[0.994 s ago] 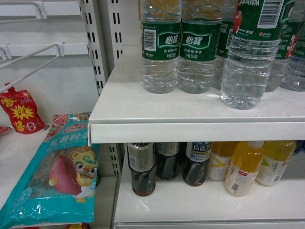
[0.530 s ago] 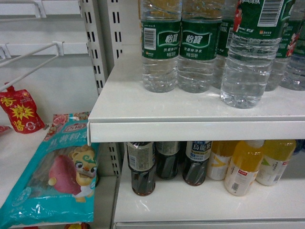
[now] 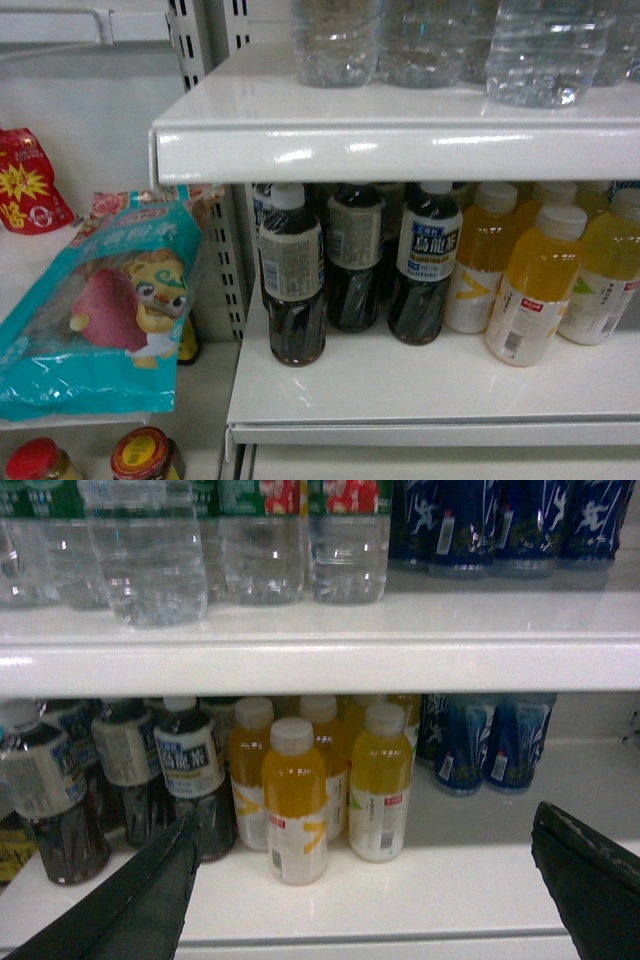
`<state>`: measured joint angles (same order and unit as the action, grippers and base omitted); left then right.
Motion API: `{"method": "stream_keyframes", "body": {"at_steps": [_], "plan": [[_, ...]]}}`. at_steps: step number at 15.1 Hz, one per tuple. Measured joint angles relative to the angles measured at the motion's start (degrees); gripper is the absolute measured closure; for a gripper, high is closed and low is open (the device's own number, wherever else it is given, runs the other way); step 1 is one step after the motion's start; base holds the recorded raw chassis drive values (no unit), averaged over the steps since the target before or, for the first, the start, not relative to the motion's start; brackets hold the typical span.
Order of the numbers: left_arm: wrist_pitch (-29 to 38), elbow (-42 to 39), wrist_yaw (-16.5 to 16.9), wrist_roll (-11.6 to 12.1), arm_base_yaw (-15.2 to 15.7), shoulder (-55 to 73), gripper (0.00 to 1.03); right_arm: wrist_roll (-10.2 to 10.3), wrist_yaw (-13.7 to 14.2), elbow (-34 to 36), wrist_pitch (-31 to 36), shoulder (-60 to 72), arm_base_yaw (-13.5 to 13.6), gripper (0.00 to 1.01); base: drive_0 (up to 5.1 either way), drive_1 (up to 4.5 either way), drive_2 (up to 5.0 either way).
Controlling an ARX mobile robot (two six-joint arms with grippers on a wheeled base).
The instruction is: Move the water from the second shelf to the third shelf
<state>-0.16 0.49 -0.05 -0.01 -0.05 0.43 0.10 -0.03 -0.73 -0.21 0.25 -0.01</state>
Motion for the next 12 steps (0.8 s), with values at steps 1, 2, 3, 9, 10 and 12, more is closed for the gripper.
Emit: {"method": "stream_keyframes", "body": {"at_steps": [1, 2, 3, 9, 10, 12], "plan": [[0.0, 0.0, 0.0, 0.0, 0.0, 0.0, 0.05, 0.0, 0.0, 0.0, 0.0, 0.0, 0.0, 0.03, 0.0, 0.00, 0.0], [0.0, 0.0, 0.0, 0.0, 0.0, 0.0, 0.05, 0.0, 0.0, 0.0, 0.0, 0.0, 0.0, 0.03, 0.0, 0.00, 0.0], [0.0, 0.0, 0.1, 0.0, 0.0, 0.0, 0.05, 0.0, 0.1, 0.0, 0.0, 0.0, 0.0, 0.03, 0.0, 0.00, 0.0], [0.0, 0.0, 0.0, 0.0, 0.0, 0.0, 0.05, -0.2, 0.0, 0.0, 0.0, 0.0, 0.0, 0.03, 0.0, 0.00, 0.0], [-0.2, 0.0, 0.0, 0.0, 0.0, 0.0, 0.05, -0.2, 0.0, 0.0, -0.2, 0.0, 0.0, 0.03, 0.0, 0.00, 0.0], [-0.2, 0.0, 0.0, 0.0, 0.0, 0.0, 0.05, -0.1, 0.0, 0.0, -0.2, 0.0, 0.0, 0.03, 0.0, 0.00, 0.0]]}}
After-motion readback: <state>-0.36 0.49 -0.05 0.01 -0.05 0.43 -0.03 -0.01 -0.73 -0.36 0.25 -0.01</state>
